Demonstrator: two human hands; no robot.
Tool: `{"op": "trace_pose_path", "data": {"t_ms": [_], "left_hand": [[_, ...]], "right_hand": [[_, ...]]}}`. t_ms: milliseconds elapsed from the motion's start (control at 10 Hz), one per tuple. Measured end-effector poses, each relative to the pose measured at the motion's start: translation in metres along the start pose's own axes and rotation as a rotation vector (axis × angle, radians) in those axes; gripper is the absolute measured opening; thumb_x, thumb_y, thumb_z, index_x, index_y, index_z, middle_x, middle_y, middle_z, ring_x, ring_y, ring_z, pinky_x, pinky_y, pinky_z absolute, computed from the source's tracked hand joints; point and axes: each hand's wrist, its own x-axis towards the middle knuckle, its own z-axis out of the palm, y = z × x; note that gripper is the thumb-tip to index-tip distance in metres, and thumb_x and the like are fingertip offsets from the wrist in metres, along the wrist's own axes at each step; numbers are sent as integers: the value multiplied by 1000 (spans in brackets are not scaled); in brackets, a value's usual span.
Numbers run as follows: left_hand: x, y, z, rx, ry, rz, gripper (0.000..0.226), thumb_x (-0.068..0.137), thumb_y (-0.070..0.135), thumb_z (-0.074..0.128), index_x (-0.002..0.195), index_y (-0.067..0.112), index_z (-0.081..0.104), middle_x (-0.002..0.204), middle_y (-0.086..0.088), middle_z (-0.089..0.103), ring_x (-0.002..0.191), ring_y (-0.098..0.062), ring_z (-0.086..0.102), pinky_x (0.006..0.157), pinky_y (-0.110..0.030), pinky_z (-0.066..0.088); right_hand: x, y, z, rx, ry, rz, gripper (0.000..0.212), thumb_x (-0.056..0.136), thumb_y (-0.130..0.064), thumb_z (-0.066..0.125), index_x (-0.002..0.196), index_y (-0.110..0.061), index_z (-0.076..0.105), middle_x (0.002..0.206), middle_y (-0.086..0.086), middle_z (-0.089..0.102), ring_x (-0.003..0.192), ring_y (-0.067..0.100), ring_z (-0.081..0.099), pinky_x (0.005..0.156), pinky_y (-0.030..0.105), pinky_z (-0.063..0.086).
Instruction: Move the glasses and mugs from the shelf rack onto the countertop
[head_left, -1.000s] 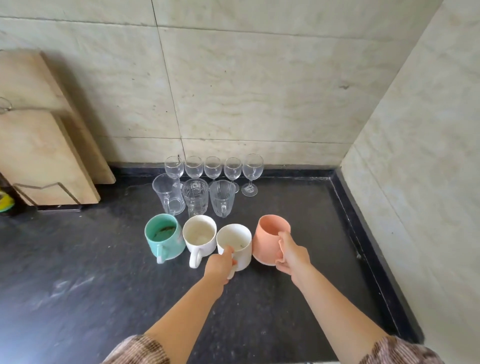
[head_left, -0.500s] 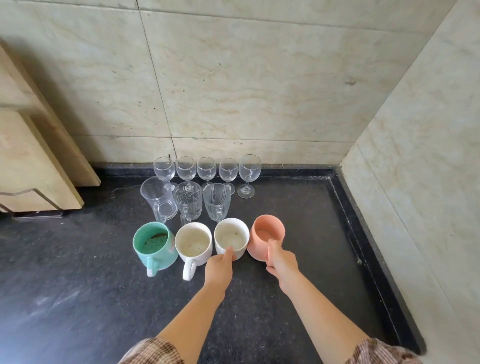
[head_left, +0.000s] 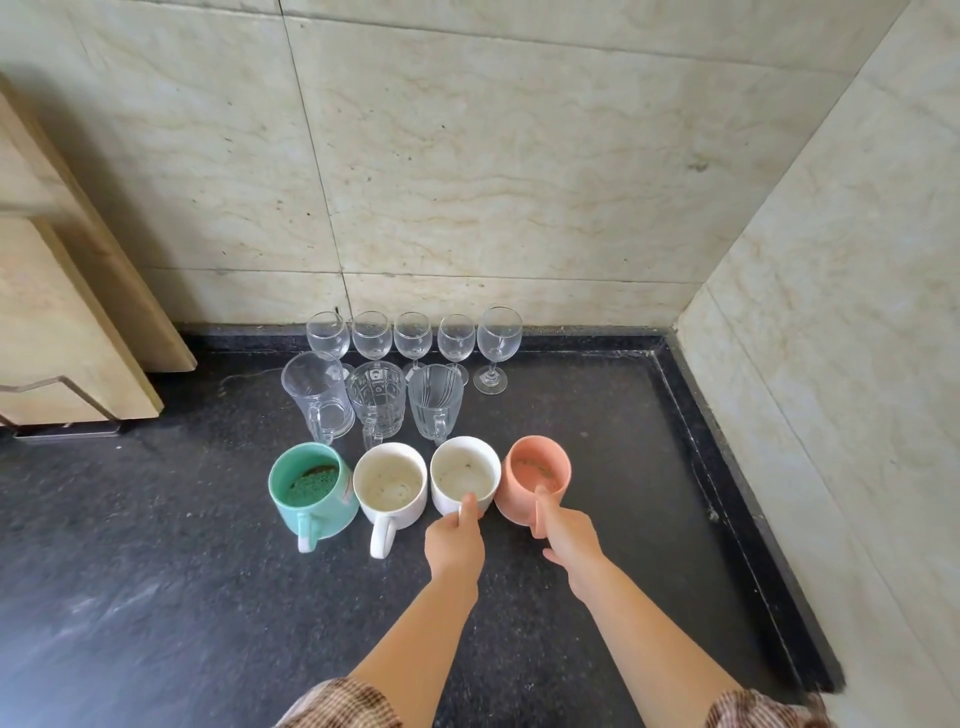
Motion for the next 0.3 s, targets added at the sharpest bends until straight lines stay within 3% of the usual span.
{"op": "trace_pose_path", "data": {"t_ms": [100, 200, 300], "left_hand": [[5, 3, -5, 100, -66, 5, 53, 93, 49, 46, 81, 2, 65, 73, -7, 61, 66, -18, 53, 59, -29, 38], [5, 6, -19, 271, -103, 65, 47, 92, 48, 48, 84, 4, 65, 81, -9, 64, 73, -21, 56, 64, -29, 39], [-1, 12, -45, 431, -53, 307, 41, 93, 33, 48, 57, 16, 49, 55, 3, 48, 50, -11, 42, 49, -25, 31]], "right_hand": [[-5, -6, -1, -125, 75, -70, 41, 90, -57, 47, 77, -19, 54, 76, -2, 55, 71, 15, 55, 90, 38, 52], [-14, -11, -5, -262, 183, -185, 44, 89, -49, 54, 104, -7, 59, 93, 7, 64, 83, 22, 63, 81, 38, 53], [-26, -25, -12, -240, 259, -318, 50, 84, -39, 63, 117, -4, 48, 117, 14, 56, 103, 29, 59, 85, 42, 51]]}}
